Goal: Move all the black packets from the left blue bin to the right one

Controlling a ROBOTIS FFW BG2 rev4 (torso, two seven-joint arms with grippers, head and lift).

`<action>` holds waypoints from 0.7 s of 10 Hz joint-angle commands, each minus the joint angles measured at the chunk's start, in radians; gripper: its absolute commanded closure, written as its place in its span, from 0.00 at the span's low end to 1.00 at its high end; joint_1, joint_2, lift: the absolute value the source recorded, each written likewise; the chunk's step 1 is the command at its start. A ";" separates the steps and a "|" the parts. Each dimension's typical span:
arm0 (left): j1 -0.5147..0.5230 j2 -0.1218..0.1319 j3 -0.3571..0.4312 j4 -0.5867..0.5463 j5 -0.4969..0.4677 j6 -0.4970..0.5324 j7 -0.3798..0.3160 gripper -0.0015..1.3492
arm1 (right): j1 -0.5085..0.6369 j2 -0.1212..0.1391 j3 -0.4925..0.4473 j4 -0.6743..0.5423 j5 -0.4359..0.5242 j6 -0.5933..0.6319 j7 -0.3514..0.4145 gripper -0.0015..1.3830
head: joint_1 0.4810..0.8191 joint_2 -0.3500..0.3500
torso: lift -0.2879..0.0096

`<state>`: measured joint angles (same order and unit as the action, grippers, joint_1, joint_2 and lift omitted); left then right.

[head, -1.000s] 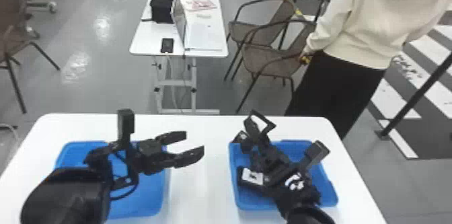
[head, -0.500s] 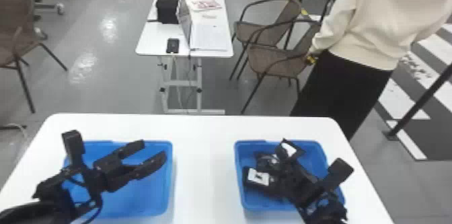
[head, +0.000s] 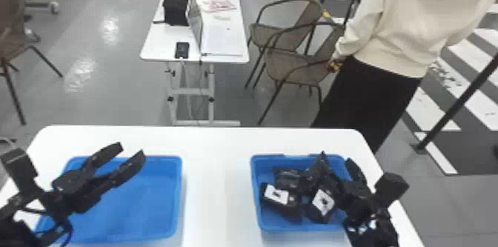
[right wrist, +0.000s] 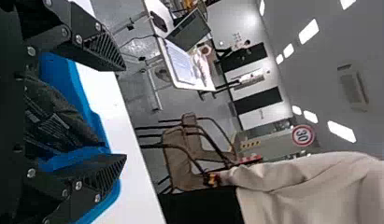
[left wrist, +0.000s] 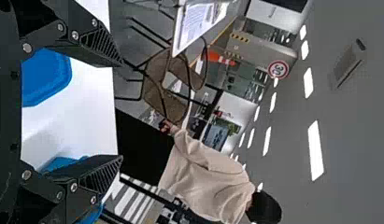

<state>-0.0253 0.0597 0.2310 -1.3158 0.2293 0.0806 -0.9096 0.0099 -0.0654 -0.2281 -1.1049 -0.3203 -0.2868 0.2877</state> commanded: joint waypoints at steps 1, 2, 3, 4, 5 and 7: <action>0.085 -0.024 0.051 -0.092 -0.035 -0.051 0.041 0.19 | 0.128 0.016 -0.005 -0.194 0.095 -0.019 -0.021 0.18 | 0.63 0.27 | 0.97; 0.163 -0.055 0.094 -0.154 -0.041 -0.098 0.084 0.05 | 0.222 0.041 -0.005 -0.305 0.142 -0.048 -0.019 0.19 | 0.63 0.30 | 0.97; 0.239 -0.062 0.133 -0.229 -0.084 -0.124 0.129 0.05 | 0.315 0.066 -0.005 -0.414 0.185 -0.072 -0.021 0.19 | 0.63 0.34 | 0.97; 0.308 -0.062 0.154 -0.283 -0.116 -0.197 0.189 0.04 | 0.389 0.066 -0.005 -0.483 0.216 -0.107 -0.025 0.19 | 0.63 0.40 | 0.97; 0.378 -0.062 0.168 -0.287 -0.134 -0.364 0.259 0.07 | 0.463 0.066 -0.005 -0.532 0.239 -0.141 -0.030 0.19 | 0.63 0.43 | 0.97; 0.469 -0.062 0.182 -0.312 -0.159 -0.432 0.299 0.09 | 0.578 0.066 -0.011 -0.586 0.279 -0.169 -0.033 0.19 | 0.63 0.53 | 0.97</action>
<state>0.4156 0.0015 0.4115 -1.6172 0.0813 -0.3360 -0.6116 0.5501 -0.0015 -0.2379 -1.6746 -0.0517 -0.4502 0.2547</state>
